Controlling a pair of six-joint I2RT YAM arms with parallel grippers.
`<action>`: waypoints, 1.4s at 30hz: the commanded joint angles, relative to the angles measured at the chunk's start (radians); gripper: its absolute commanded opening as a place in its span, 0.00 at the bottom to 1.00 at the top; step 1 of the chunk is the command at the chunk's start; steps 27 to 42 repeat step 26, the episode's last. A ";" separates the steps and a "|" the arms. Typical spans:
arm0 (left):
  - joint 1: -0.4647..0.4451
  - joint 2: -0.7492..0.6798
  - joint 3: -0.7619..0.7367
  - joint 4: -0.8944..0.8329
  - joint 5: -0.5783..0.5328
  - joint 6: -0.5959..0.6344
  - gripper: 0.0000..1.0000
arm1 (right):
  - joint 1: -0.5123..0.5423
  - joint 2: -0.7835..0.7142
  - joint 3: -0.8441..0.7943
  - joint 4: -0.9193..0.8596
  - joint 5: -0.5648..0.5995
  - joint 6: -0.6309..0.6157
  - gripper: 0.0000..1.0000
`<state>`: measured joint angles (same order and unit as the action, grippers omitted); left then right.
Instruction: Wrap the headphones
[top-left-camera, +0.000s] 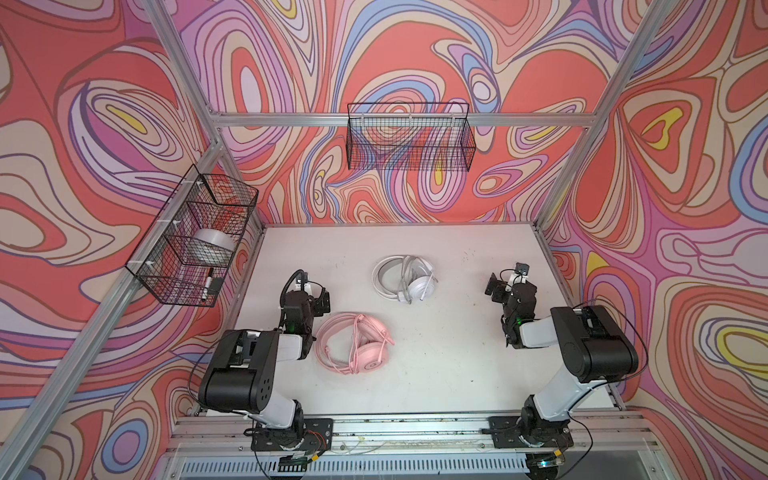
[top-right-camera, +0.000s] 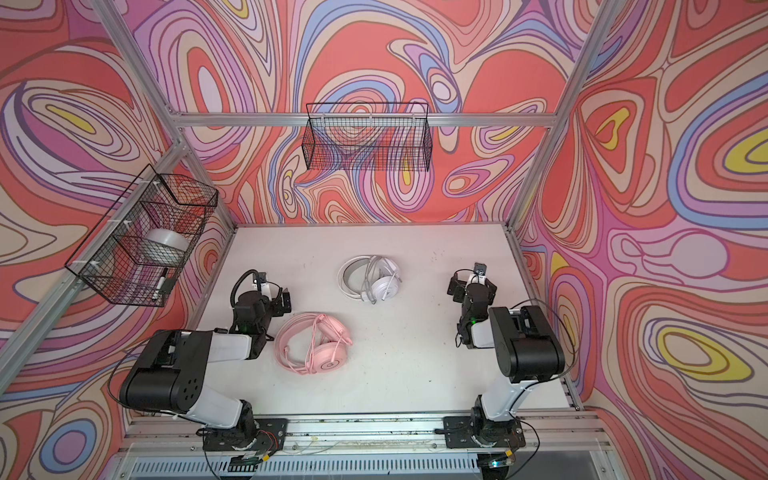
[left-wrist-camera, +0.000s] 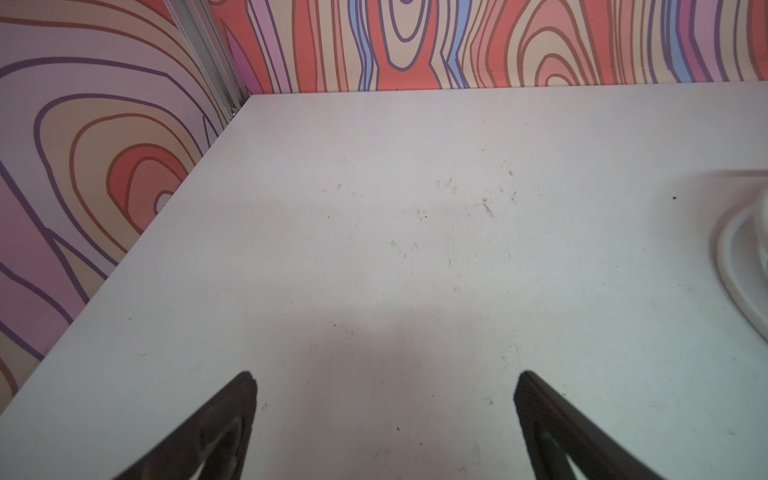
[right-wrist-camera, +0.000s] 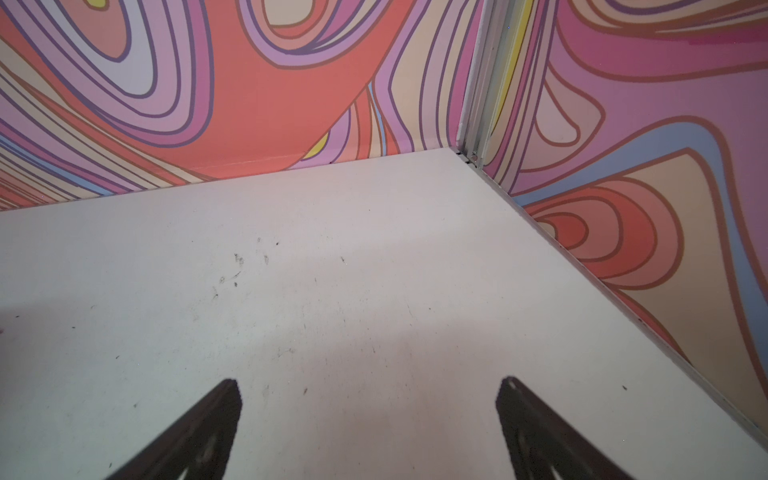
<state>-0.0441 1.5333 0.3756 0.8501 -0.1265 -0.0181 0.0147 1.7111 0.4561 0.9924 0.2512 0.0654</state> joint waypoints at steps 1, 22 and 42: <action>0.004 0.008 -0.003 0.049 0.014 0.019 1.00 | 0.007 -0.002 -0.012 0.011 0.015 0.008 0.99; 0.005 0.012 0.003 0.039 0.018 0.017 1.00 | 0.007 -0.002 -0.013 0.011 0.015 0.008 0.99; 0.010 0.009 0.002 0.038 0.030 0.014 1.00 | 0.007 -0.002 -0.013 0.011 0.015 0.008 0.98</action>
